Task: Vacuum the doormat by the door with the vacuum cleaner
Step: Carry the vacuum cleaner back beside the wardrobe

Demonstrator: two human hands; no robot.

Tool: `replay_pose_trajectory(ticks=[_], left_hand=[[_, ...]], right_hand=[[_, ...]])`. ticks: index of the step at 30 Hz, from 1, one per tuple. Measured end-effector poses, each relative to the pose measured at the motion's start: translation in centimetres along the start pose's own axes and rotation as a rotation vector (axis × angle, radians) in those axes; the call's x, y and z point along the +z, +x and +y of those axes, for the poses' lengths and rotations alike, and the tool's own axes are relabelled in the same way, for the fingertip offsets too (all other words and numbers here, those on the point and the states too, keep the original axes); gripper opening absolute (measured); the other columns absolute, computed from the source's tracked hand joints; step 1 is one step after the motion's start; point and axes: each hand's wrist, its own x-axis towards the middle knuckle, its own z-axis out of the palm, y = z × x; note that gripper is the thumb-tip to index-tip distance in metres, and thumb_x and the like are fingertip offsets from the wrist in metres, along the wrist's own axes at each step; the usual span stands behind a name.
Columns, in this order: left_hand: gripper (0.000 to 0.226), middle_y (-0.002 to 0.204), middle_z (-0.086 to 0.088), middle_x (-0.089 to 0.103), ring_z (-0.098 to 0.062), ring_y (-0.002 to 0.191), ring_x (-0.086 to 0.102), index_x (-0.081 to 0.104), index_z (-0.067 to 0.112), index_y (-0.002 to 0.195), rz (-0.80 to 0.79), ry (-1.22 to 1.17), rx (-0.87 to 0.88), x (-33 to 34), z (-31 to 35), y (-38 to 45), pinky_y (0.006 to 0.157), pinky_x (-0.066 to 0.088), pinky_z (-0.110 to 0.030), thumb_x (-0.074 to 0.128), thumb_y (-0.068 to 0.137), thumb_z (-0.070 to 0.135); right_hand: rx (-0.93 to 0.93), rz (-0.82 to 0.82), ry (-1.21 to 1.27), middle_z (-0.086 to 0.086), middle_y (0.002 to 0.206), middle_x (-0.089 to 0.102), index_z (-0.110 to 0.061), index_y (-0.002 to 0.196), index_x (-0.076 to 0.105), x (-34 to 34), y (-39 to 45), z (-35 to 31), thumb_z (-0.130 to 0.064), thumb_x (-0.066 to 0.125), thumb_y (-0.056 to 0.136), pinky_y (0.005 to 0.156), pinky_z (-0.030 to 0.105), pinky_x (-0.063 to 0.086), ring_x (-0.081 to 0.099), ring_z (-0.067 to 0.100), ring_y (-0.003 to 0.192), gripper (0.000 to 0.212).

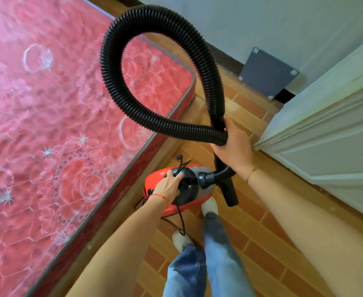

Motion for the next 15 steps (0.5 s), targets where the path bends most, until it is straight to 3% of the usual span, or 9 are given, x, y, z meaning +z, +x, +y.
replay_pose_trajectory(ticks=[4, 8, 15], left_hand=[[0.055, 0.129, -0.021, 0.040, -0.042, 0.097, 0.061, 0.039, 0.015, 0.138, -0.016, 0.042, 0.076, -2.9, 2.9, 4.3, 0.082, 0.049, -0.049, 0.055, 0.086, 0.005], [0.056, 0.132, -0.020, 0.039, -0.041, 0.105, 0.057, 0.039, 0.015, 0.140, -0.029, 0.091, 0.134, -5.9, 6.0, 9.8, 0.088, 0.047, -0.047, 0.055, 0.087, 0.009], [0.056, 0.127, -0.020, 0.041, -0.043, 0.100, 0.058, 0.040, 0.017, 0.139, -0.039, 0.180, 0.192, -12.6, 11.7, 19.8, 0.085, 0.049, -0.048, 0.056, 0.087, 0.010]], right_hand=[[0.087, 0.065, 0.018, -0.004, 0.086, 0.068, -0.020, 0.110, 0.057, -3.6, 2.8, 2.9, -0.028, 0.068, 0.082, 0.063, 0.035, 0.053, 0.067, 0.021, 0.081, 0.031], [0.120, 0.138, 0.015, -0.010, 0.081, 0.061, -0.019, 0.111, 0.058, -6.6, 6.6, 5.9, -0.026, 0.069, 0.082, 0.056, 0.023, 0.036, 0.063, 0.015, 0.076, 0.032], [0.207, 0.242, 0.050, -0.002, 0.094, 0.069, -0.017, 0.115, 0.059, -11.4, 14.9, 11.5, -0.022, 0.069, 0.082, 0.053, 0.006, 0.028, 0.063, 0.013, 0.081, 0.035]])
